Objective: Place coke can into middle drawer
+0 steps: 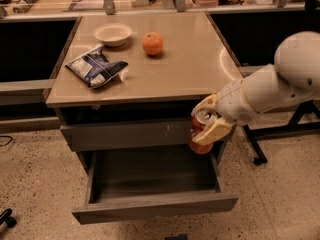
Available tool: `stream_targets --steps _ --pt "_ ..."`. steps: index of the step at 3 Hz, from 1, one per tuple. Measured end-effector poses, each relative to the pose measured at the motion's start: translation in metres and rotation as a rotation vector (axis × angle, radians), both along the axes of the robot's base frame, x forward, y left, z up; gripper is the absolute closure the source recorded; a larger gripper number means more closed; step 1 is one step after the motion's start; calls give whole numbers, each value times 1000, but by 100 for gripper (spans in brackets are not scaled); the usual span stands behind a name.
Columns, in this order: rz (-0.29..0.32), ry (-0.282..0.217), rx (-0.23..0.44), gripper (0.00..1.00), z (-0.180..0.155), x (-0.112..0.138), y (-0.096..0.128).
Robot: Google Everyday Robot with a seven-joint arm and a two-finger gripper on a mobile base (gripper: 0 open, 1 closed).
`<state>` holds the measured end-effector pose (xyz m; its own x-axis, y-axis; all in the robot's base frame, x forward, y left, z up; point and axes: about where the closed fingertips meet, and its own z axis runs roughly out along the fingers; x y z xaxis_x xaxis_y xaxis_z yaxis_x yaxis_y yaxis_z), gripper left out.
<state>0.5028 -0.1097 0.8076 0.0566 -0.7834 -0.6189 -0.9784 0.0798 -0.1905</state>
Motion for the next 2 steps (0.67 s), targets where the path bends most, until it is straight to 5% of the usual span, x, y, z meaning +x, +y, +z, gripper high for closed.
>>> stream_targets --steps 1,2 --pt "24 15 5 100 -78 -19 3" --pt "24 14 5 100 -78 -19 3"
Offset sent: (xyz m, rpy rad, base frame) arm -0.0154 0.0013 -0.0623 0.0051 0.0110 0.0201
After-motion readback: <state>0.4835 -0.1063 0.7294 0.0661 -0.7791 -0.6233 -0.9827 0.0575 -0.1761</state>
